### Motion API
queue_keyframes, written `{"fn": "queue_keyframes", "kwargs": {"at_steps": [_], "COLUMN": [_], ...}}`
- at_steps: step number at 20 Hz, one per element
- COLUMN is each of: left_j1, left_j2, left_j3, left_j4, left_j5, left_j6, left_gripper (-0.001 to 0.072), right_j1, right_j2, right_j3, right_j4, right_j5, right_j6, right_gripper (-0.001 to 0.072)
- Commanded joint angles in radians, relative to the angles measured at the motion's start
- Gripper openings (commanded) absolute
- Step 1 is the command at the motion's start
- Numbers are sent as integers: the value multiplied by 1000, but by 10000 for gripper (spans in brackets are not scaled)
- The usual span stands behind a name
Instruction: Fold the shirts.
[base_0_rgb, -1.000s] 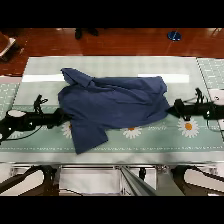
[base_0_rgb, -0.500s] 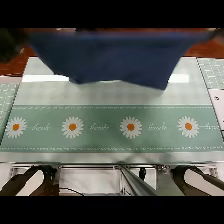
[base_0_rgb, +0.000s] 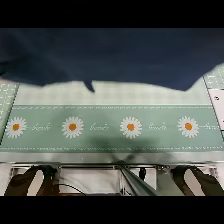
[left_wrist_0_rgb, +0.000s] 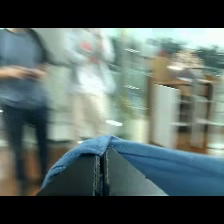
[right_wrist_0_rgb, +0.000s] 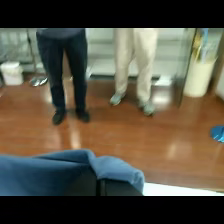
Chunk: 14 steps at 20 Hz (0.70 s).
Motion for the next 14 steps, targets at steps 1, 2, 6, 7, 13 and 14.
{"fn": "queue_keyframes", "kwargs": {"at_steps": [1,2,6,7,13,14], "left_j1": [0,0,0,0,-3,-6], "left_j2": [122,136,149,147,57,14], "left_j3": [18,17,6,-18,-416,-489], "left_j4": [290,315,364,363,224,163], "left_j5": [-85,-129,-262,-294,-272,-230], "left_j6": [-78,-78,-116,-132,-175,-152], "left_gripper": [16,16,16,16,16,16], "right_j1": [0,0,0,0,0,0], "right_j2": [98,109,124,125,109,92], "right_j3": [8,8,-10,-39,-475,-554], "right_j4": [-57,-54,-38,-37,64,61], "right_j5": [90,116,160,184,106,84], "right_j6": [33,37,48,50,-4,-24], "right_gripper": [23,23,23,23,23,23]}}
